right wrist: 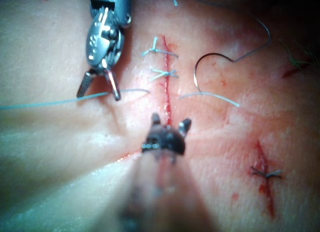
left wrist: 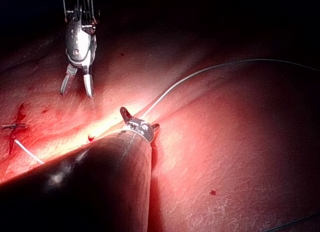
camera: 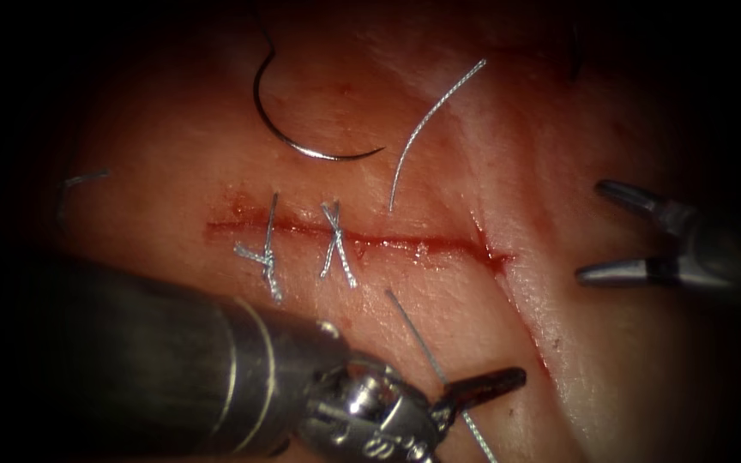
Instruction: Wound Closure
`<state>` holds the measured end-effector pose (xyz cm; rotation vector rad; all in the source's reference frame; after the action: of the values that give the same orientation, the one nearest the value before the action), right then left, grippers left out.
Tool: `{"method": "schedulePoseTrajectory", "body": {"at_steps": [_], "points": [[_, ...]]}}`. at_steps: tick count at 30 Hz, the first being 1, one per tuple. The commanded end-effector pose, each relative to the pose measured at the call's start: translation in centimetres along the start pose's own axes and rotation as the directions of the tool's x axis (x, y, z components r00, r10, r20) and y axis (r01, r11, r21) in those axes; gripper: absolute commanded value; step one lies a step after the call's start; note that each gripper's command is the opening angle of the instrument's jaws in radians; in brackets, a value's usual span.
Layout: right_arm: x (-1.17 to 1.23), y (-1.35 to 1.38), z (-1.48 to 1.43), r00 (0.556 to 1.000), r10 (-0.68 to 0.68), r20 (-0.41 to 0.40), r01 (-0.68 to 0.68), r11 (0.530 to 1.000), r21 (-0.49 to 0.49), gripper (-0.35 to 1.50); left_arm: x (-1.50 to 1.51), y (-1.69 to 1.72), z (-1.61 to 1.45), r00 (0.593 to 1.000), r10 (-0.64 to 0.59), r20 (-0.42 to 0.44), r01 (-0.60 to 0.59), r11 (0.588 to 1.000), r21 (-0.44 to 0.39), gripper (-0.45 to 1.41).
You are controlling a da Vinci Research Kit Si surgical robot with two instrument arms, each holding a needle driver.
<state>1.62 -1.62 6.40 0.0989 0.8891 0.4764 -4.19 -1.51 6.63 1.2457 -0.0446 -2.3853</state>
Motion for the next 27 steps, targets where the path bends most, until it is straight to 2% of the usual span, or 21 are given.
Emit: {"method": "schedulePoseTrajectory", "body": {"at_steps": [1, 12, 27], "points": [[0.0, -0.04, 0.09, 1.0, 0.0, -0.003, 0.0, 1.0, 0.001, 1.31, -0.03, 0.03, 0.09, 1.0, 0.007, 0.009, -0.007, 1.0, -0.003, 0.67], [0.03, -0.11, 0.16, 1.0, 0.002, -0.008, -0.002, 1.0, -0.008, 1.31, -0.01, 0.08, 0.25, 1.0, 0.009, 0.027, -0.009, 1.0, -0.003, 0.62], [0.01, -0.14, 0.19, 1.0, 0.0, -0.008, 0.0, 1.0, -0.011, 1.31, 0.14, 0.09, 0.28, 1.0, 0.006, 0.026, -0.006, 1.0, 0.008, 0.71]]}}
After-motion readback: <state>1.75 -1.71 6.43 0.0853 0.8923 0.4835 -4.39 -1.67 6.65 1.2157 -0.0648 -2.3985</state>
